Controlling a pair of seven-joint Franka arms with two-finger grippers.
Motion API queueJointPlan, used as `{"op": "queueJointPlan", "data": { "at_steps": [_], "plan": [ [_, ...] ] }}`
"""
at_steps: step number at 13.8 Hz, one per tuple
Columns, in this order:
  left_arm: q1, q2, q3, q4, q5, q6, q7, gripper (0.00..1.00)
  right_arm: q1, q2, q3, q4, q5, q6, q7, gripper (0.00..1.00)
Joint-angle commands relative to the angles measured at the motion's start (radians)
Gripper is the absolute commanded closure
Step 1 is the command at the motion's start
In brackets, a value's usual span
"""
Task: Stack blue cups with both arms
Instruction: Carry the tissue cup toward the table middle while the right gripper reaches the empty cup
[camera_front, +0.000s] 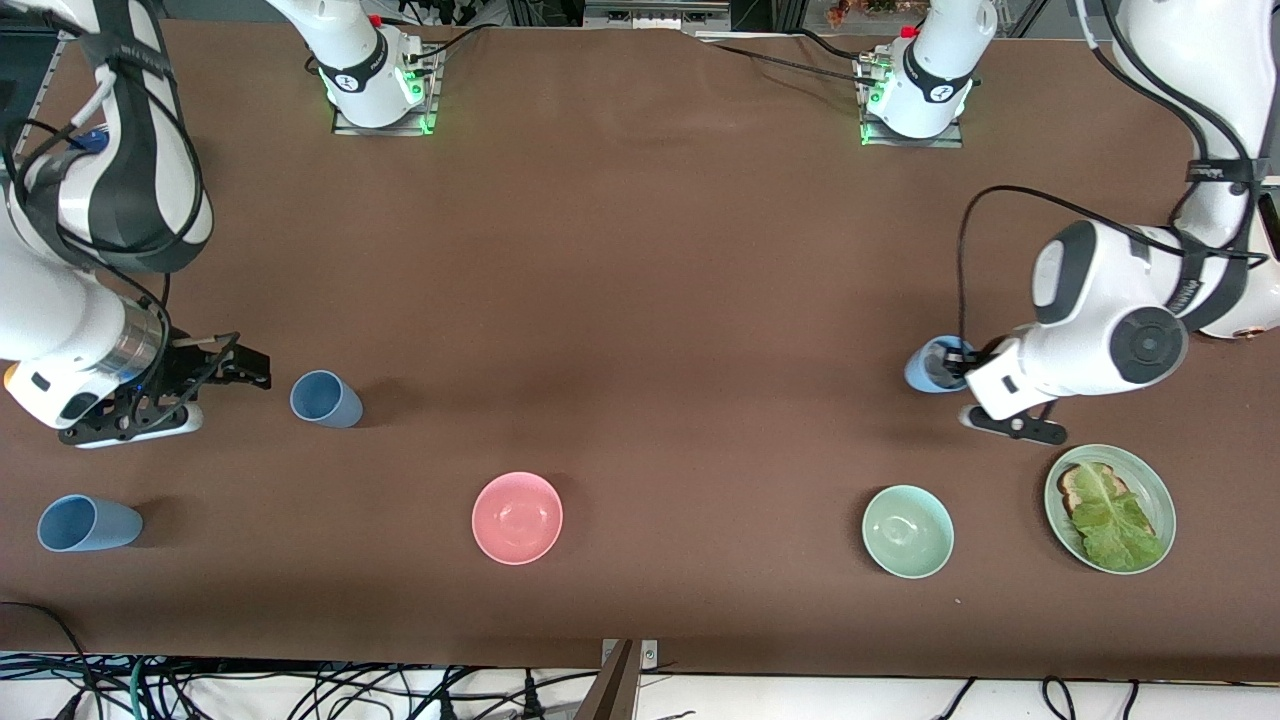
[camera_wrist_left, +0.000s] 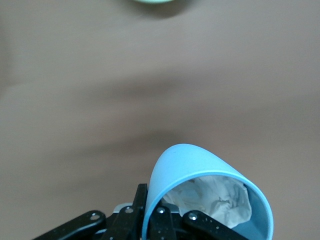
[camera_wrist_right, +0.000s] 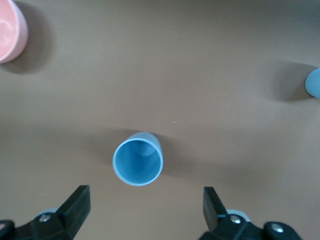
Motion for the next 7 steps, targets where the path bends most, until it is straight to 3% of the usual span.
{"op": "queueJointPlan", "data": {
  "at_steps": [1, 4, 7],
  "plan": [
    [-0.138, 0.037, -0.026, 0.032, 0.004, -0.022, -0.216, 1.00, -0.019, 0.068, 0.005, 0.016, 0.001, 0.066, -0.030, 0.00],
    [-0.325, 0.152, -0.026, 0.177, -0.038, -0.018, -0.491, 1.00, -0.024, 0.127, 0.005, -0.010, 0.006, 0.141, -0.035, 0.00],
    [-0.434, 0.224, -0.026, 0.215, -0.041, -0.011, -0.602, 1.00, -0.025, 0.118, 0.005, -0.105, 0.010, 0.217, -0.031, 0.00]
  ]
}}
